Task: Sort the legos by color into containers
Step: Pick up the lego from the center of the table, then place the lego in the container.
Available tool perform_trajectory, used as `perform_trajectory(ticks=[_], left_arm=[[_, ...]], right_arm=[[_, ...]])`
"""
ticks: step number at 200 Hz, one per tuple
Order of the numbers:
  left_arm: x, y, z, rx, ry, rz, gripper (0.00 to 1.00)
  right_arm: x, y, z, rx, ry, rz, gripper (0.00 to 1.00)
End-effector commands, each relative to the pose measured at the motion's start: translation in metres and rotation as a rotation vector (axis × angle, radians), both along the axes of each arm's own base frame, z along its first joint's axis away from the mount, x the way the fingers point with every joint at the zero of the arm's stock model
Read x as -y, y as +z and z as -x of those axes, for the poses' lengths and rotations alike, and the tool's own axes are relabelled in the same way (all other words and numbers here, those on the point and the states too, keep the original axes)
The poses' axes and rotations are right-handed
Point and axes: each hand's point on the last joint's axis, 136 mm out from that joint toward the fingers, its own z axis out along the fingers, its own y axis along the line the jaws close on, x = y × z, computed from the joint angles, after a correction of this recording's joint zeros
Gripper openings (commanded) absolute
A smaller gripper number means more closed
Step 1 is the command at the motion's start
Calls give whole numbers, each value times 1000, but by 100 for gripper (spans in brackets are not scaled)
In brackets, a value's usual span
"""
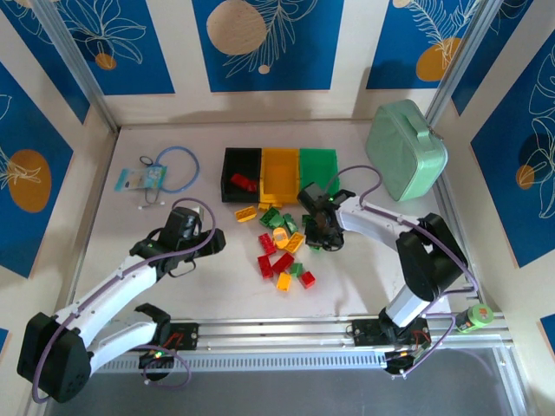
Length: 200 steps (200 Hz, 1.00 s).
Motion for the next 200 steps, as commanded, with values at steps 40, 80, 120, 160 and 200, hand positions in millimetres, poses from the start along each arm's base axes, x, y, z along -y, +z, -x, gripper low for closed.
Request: perform_trajectory(ticks=[40, 80, 120, 160, 200], left_arm=[[8, 11, 0, 23, -20, 29, 65], [9, 12, 4, 28, -24, 29, 65], [13, 15, 10, 40, -39, 41, 65], [19, 18, 17, 50, -61, 60, 66], [27, 17, 20, 51, -79, 68, 65]], right_arm=[[3, 56, -41, 127, 25, -37, 16], [5, 86, -89, 203, 25, -72, 16], [12, 96, -140, 218, 17, -70, 16], [13, 86, -171, 201, 8, -67, 16], [13, 80, -190, 189, 10, -62, 26]])
